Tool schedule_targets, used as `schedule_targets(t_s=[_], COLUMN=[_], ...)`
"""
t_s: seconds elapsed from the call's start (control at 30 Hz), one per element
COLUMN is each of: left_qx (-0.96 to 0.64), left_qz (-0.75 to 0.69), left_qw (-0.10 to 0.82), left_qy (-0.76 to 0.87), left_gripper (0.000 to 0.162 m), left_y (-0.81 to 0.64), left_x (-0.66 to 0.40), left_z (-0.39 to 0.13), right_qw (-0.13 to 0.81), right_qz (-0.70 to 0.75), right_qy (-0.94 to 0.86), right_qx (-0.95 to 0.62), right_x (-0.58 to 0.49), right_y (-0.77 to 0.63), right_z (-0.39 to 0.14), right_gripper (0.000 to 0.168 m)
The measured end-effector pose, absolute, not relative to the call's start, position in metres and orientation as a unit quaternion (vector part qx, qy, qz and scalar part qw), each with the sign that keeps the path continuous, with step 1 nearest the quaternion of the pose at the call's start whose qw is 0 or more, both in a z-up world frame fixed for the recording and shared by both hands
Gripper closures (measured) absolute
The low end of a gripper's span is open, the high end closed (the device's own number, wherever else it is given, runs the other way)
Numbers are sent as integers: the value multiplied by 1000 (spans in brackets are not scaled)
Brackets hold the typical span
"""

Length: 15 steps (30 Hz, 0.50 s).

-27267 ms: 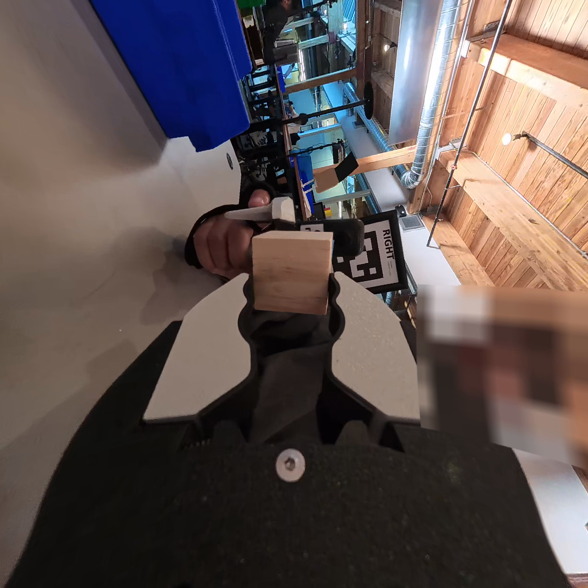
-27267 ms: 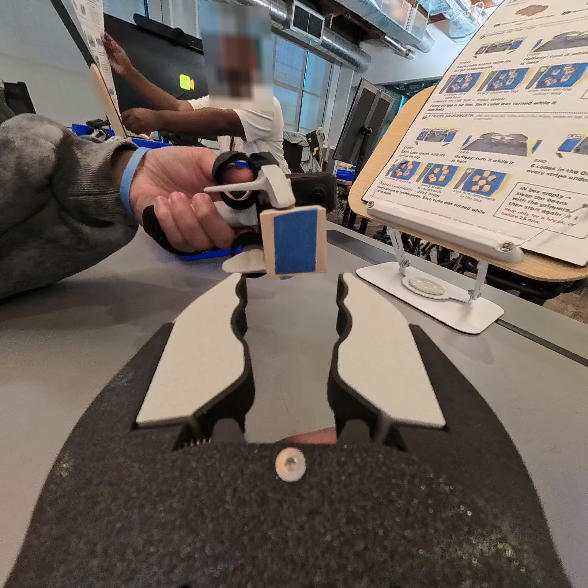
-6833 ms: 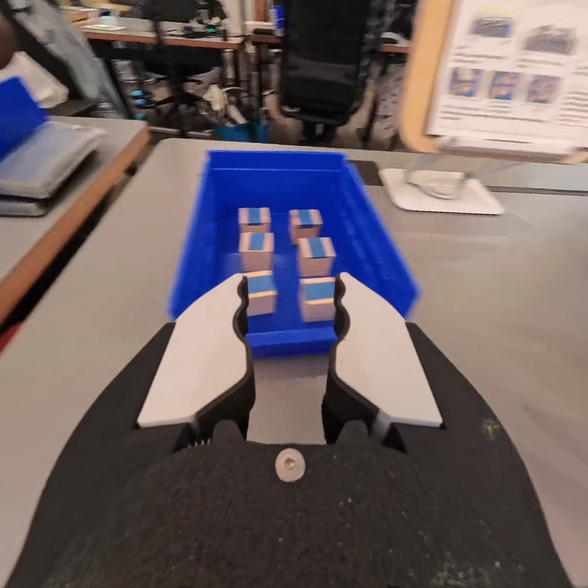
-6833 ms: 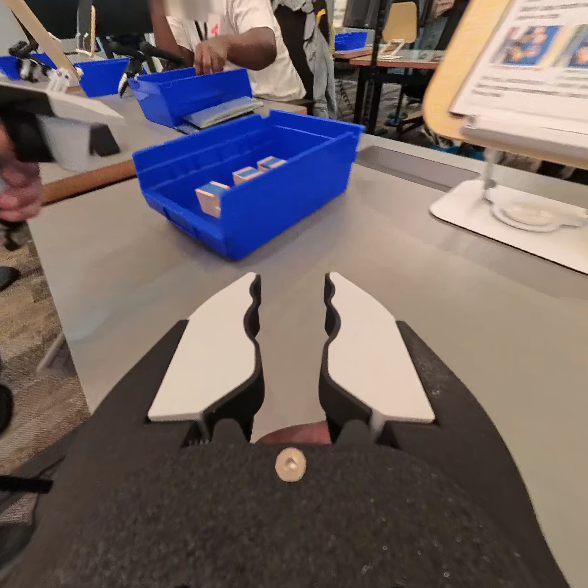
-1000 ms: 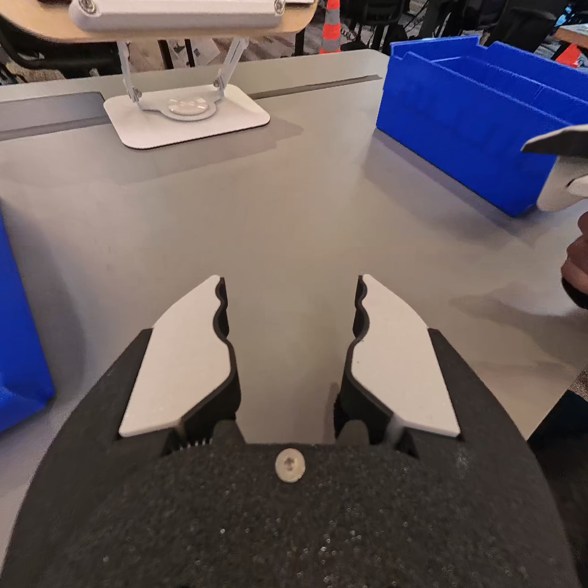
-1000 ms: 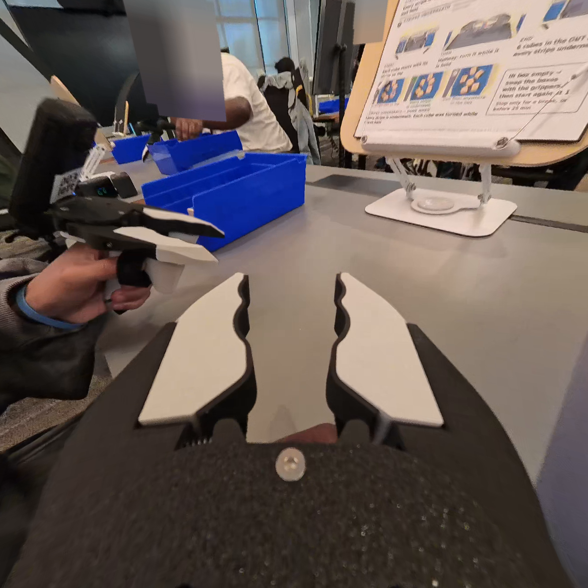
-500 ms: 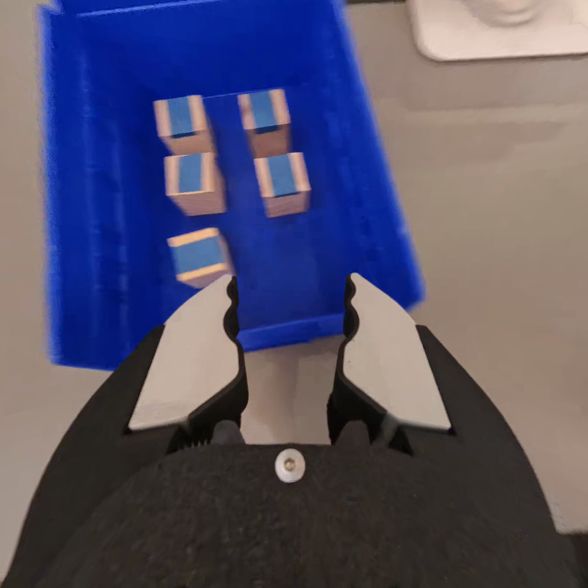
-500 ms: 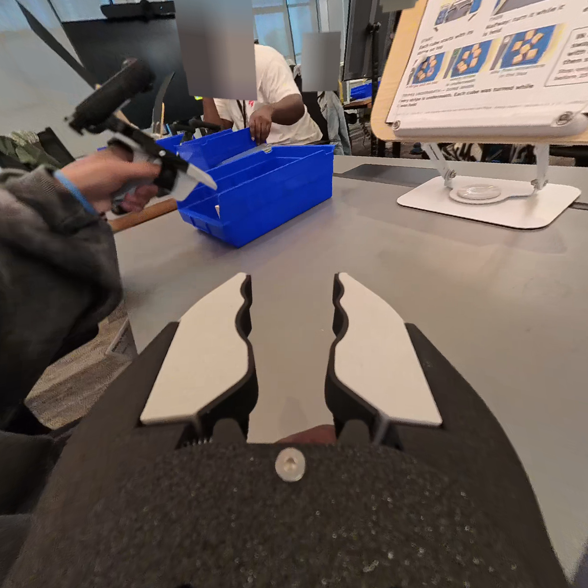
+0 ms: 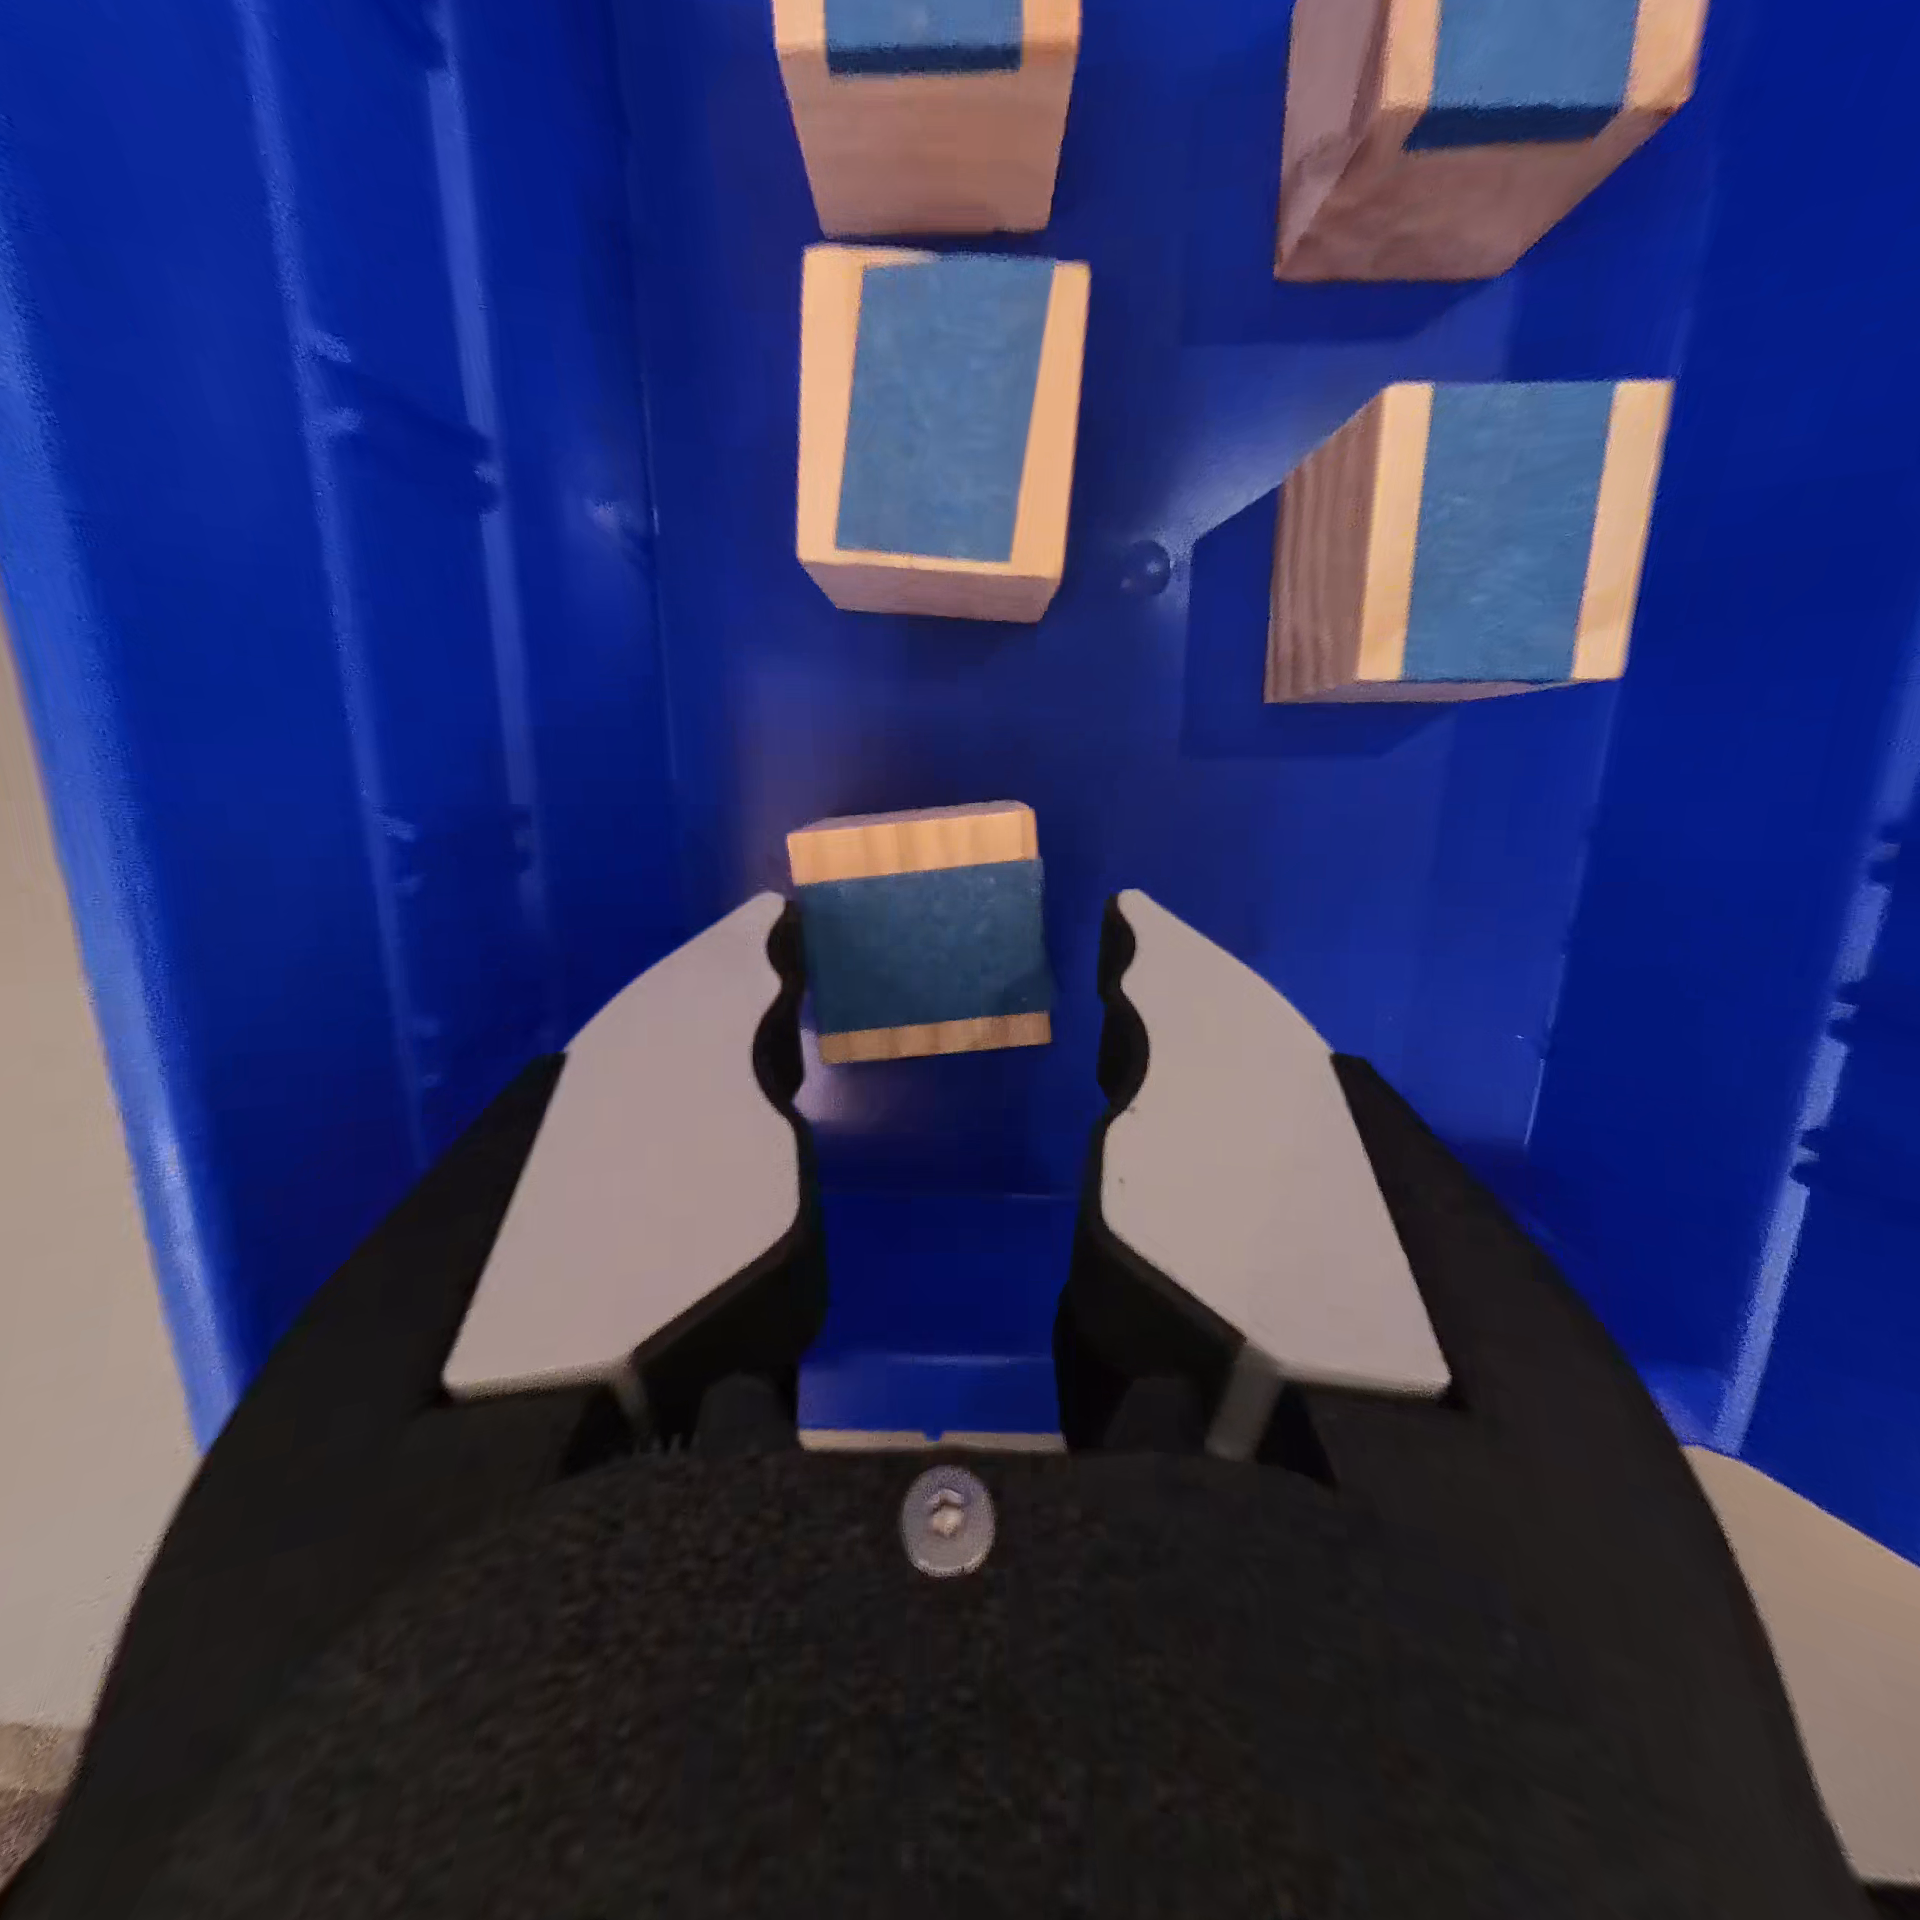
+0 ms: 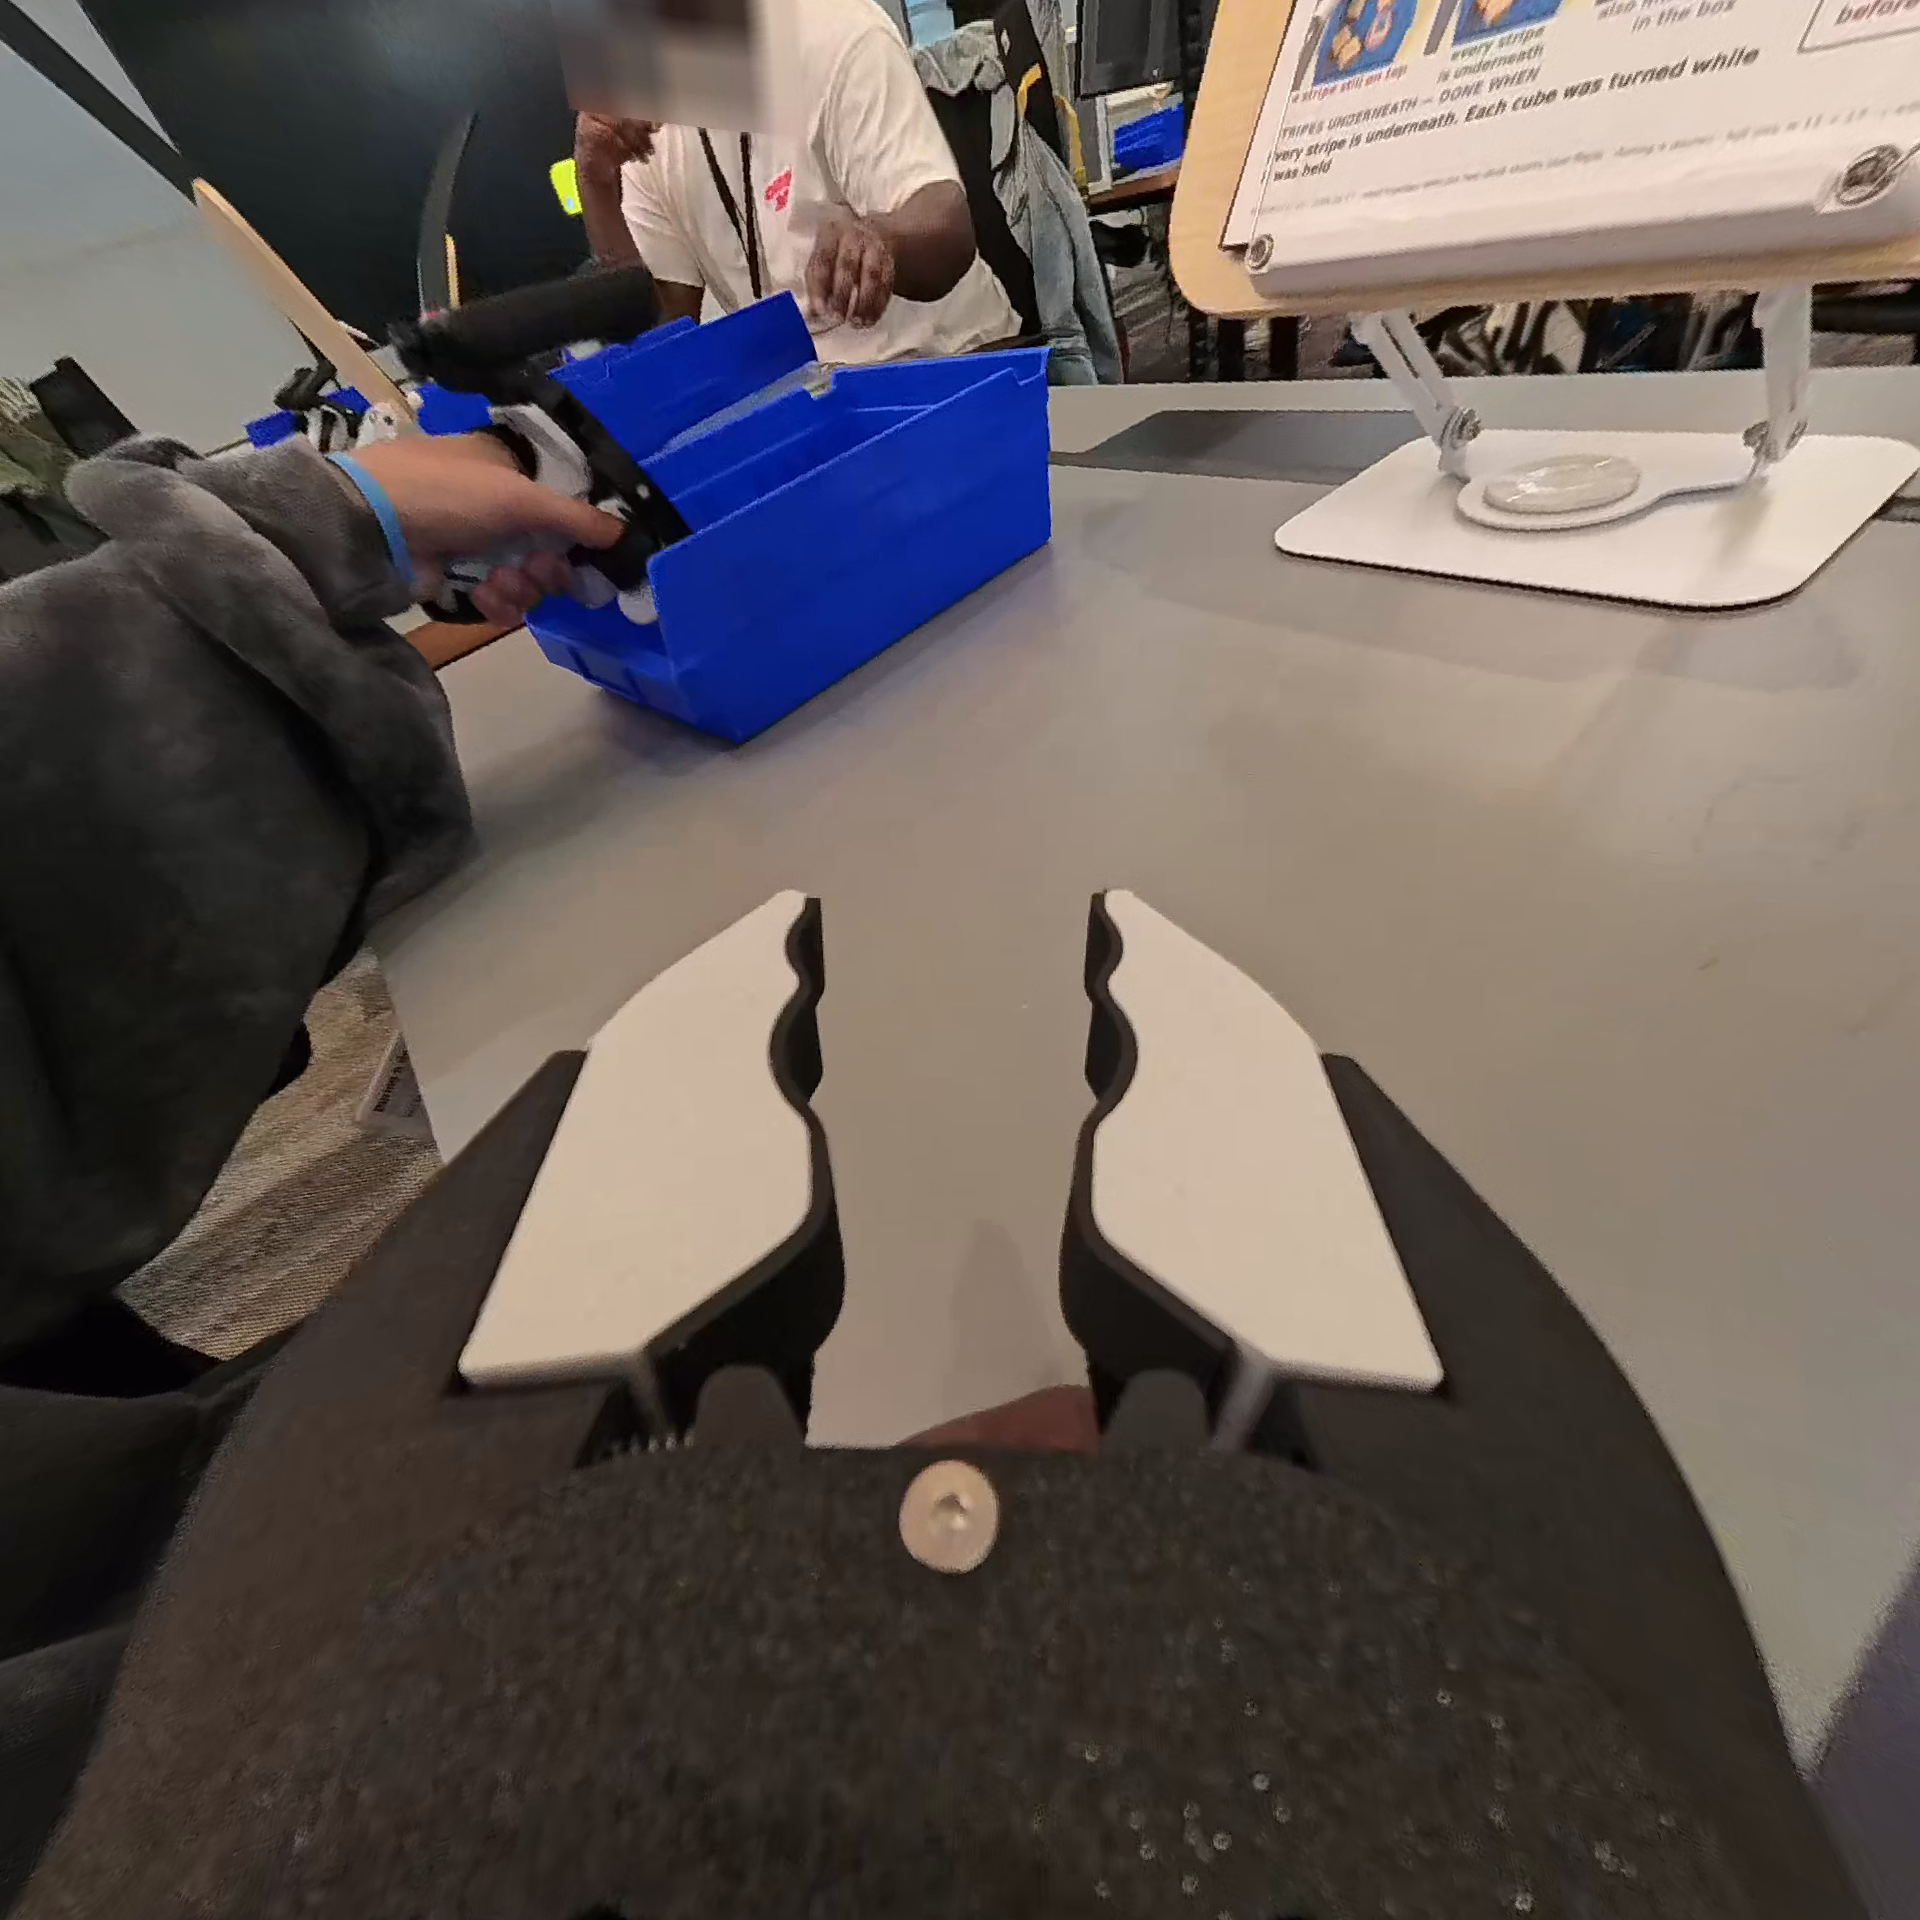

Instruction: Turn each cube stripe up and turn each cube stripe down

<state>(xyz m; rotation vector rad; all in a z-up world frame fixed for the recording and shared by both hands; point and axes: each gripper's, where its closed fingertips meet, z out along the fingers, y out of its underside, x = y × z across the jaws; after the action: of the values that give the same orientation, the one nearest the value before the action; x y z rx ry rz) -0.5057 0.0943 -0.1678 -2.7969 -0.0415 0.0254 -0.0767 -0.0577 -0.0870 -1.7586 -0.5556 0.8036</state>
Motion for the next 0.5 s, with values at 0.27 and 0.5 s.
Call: schedule_targets(t_s=[0.27, 0.5], left_qx=[-985, -940], left_qz=[-16, -128], left_qw=[174, 313], left_qy=[-8, 29], left_gripper=[117, 117], left_y=[90, 96], left_x=[-505, -459], left_z=[-164, -73], right_qw=[526, 539], right_qz=[350, 349], right_qy=[-234, -227], right_qx=[-739, -732], right_x=[-80, -75], right_y=[-60, -57], right_z=[-88, -80], right_gripper=[120, 122])
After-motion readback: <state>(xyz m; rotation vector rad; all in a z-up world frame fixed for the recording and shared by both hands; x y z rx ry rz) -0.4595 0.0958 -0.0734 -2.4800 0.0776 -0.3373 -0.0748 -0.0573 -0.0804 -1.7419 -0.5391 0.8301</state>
